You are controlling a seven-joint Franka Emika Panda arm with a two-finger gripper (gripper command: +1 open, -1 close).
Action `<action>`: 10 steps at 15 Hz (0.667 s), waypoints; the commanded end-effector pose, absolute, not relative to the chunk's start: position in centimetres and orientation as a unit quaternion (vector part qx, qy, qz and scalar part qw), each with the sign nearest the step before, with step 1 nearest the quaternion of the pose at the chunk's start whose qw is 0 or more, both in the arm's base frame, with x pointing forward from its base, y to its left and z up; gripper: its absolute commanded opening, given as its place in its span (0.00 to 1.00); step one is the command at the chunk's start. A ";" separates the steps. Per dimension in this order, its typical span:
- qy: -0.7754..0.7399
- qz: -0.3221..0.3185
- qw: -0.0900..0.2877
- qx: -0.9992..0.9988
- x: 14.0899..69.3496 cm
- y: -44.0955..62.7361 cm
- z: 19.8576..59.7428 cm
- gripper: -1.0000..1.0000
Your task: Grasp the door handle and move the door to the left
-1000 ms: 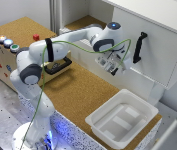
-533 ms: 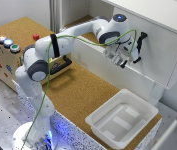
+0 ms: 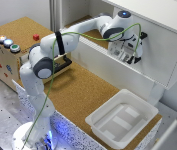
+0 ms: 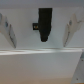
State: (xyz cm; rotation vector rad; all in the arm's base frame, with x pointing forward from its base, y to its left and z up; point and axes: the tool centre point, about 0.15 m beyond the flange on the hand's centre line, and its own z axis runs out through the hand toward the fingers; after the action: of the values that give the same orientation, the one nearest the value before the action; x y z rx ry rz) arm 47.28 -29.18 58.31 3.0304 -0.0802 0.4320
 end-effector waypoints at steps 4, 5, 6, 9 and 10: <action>-0.018 0.162 0.002 0.987 50.9 -30.4 59.3 1.00; -0.023 0.171 -0.001 0.985 51.5 -30.7 59.6 1.00; -0.025 0.183 -0.007 0.983 51.8 -31.0 59.8 1.00; -0.027 0.192 -0.026 0.981 52.8 -31.3 59.1 1.00; -0.028 0.194 -0.030 0.980 53.0 -31.3 59.1 1.00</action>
State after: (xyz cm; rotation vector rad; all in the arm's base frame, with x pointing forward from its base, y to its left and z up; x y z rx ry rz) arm 50.36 -29.29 59.01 3.0256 -0.1021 0.5987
